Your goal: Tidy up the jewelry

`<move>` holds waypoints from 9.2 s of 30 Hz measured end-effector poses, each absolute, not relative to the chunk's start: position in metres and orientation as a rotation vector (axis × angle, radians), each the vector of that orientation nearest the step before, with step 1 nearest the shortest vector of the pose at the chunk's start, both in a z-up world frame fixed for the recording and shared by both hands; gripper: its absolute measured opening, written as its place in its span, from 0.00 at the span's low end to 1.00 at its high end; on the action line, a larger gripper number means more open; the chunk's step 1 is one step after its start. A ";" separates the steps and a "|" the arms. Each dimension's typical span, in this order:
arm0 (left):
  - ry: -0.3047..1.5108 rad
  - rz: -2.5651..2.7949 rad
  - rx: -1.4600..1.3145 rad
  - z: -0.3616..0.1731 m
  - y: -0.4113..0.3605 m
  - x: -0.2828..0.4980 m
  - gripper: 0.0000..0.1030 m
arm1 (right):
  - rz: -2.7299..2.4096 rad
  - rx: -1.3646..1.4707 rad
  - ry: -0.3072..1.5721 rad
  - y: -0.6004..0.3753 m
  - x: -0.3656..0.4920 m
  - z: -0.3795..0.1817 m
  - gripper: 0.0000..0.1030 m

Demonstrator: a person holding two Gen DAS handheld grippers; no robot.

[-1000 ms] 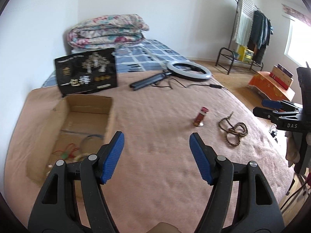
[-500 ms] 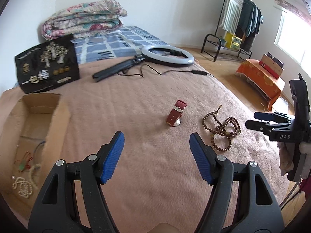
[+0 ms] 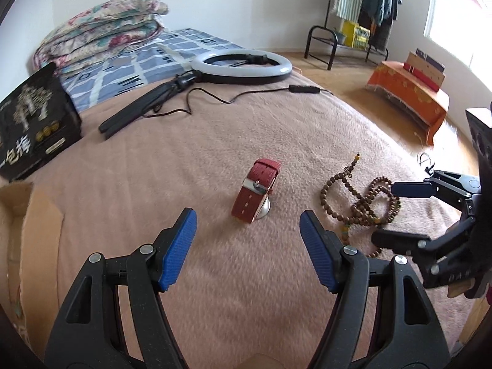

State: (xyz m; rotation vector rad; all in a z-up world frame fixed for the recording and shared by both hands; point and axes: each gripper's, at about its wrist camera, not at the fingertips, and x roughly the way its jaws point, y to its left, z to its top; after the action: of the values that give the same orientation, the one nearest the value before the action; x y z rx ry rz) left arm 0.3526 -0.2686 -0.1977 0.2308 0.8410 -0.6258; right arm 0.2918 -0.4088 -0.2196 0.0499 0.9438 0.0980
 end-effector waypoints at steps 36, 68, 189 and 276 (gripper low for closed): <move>0.857 -0.587 0.246 -0.209 -0.284 0.371 0.12 | 0.056 0.001 1.042 -0.399 0.324 -0.239 0.15; 0.684 -0.555 0.144 -0.106 -0.189 0.295 0.12 | 0.079 0.037 0.810 -0.361 0.274 -0.120 0.10; 0.480 -0.099 0.047 -0.009 0.048 0.179 0.83 | 0.350 0.000 0.599 -0.145 0.273 -0.024 0.79; 0.437 0.026 0.077 0.007 0.044 0.084 1.00 | 0.244 -0.090 0.548 -0.189 0.187 -0.030 0.82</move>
State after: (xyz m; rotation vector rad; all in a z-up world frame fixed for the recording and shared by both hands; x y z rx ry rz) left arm 0.0843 0.0443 0.0075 0.0773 0.4371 0.0260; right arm 0.1866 -0.1891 -0.0305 -0.0904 0.5478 0.2444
